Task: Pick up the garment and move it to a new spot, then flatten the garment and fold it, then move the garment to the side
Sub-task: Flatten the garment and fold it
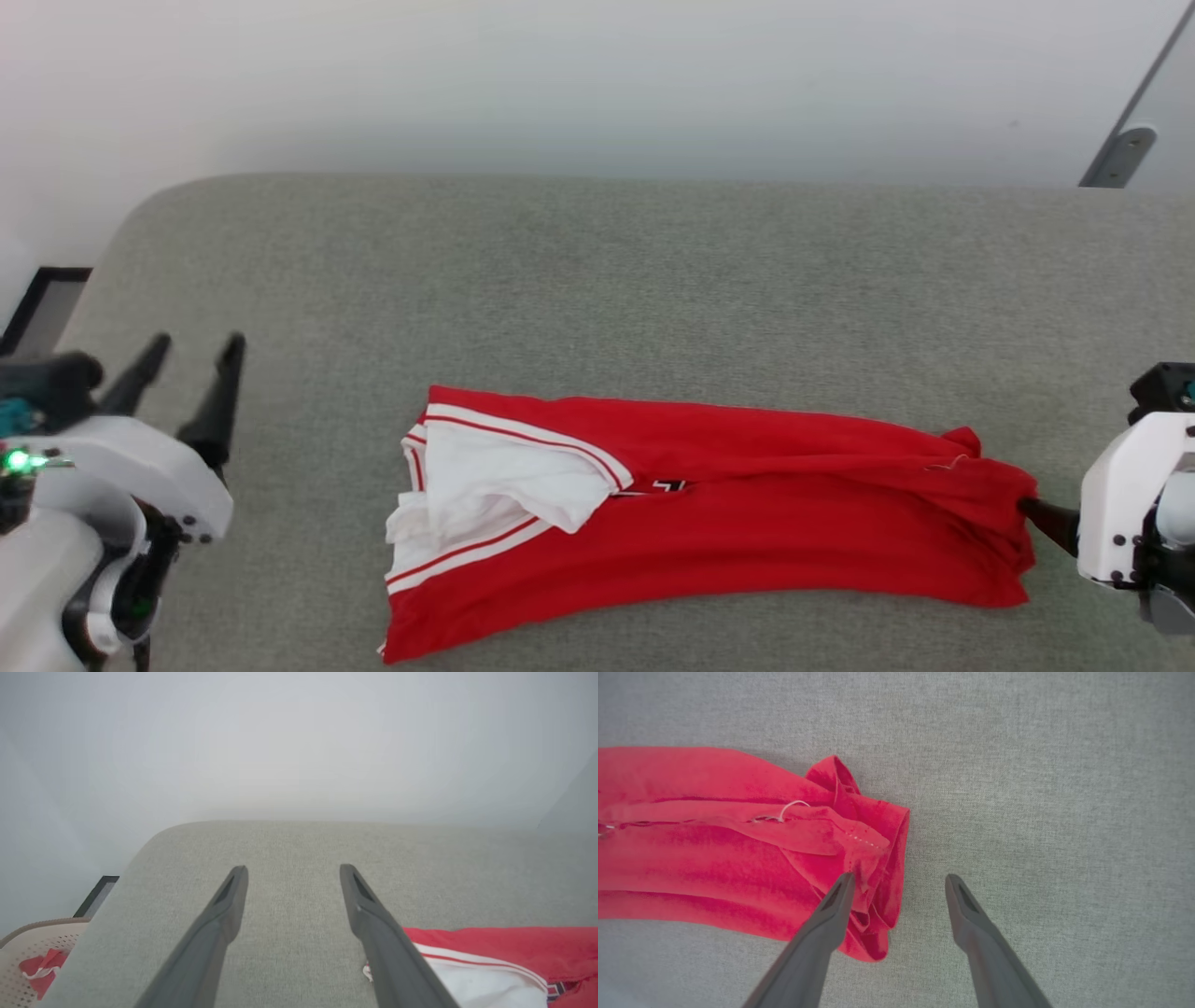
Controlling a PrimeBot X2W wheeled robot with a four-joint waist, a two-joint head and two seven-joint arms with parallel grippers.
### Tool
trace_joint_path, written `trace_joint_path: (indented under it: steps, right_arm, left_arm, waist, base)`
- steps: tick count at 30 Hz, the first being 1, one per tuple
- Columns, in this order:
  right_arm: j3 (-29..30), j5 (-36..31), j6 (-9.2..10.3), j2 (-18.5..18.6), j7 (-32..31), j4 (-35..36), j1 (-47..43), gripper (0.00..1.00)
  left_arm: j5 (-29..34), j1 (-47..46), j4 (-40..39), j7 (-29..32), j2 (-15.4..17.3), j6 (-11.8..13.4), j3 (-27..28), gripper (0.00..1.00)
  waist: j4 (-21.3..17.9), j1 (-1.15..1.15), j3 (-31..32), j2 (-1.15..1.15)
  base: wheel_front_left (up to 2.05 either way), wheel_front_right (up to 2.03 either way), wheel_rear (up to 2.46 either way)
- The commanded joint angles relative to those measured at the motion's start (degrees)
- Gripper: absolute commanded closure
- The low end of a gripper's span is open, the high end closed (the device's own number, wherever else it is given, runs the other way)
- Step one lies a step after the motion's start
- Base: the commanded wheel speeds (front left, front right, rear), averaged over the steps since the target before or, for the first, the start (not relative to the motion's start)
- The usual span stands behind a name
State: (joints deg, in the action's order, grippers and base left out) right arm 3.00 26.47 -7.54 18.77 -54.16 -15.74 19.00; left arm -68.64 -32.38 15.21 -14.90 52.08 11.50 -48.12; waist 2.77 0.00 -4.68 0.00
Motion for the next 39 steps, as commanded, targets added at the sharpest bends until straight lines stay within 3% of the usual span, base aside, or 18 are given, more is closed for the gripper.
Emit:
trace_joint_path:
  steps: [1,9,17,18,19,28,39]
  right_arm:
    - [0.86,-0.89,0.12,-0.33,-0.4,-0.56,-1.07,0.0]
    - [3.76,-2.42,0.11,-2.56,-0.79,-5.01,0.0,0.0]
    - [2.74,-1.61,0.11,-4.63,1.1,-11.73,1.84,0.0]
    - [2.27,-1.64,0.11,-4.68,1.15,-12.62,1.98,0.56]
    - [1.22,-1.59,0.1,-4.63,1.47,-13.29,2.21,1.0]
    - [-1.72,1.04,0.12,-1.98,4.02,-17.56,4.29,1.0]
    - [-1.22,1.77,0.13,3.66,6.82,-18.74,5.62,1.0]
  left_arm:
    - [2.76,3.96,-0.49,-0.18,-1.61,0.67,4.35,0.0]
    - [18.97,17.86,-4.39,-0.23,-9.23,-1.13,25.45,0.0]
    - [29.52,25.55,-4.91,-0.24,-18.62,-7.06,38.84,0.0]
    - [30.16,25.98,-4.79,-0.24,-19.89,-7.84,40.21,0.0]
    - [31.2,26.8,-4.29,-0.24,-20.84,-8.63,41.2,0.0]
    - [37.49,28.78,-2.3,-0.23,-28.16,-14.58,49.97,0.0]
    - [41.11,29.25,-0.57,-0.24,-31.68,-17.98,54.44,0.0]
  waist:
    - [0.77,0.0,-0.27,0.0]
    - [2.76,0.0,-0.85,0.0]
    - [4.37,0.0,-1.08,0.0]
    - [4.49,0.0,-1.11,0.0]
    - [4.61,0.0,-1.15,0.0]
    - [5.64,0.0,-1.17,0.0]
    - [5.27,0.0,-1.2,0.0]
  base:
    - [0.0,0.0,0.0]
    - [0.0,0.0,0.0]
    - [0.0,0.0,0.0]
    - [0.0,0.0,0.0]
    - [0.0,0.0,0.0]
    - [0.0,0.0,0.0]
    - [0.0,0.0,0.0]
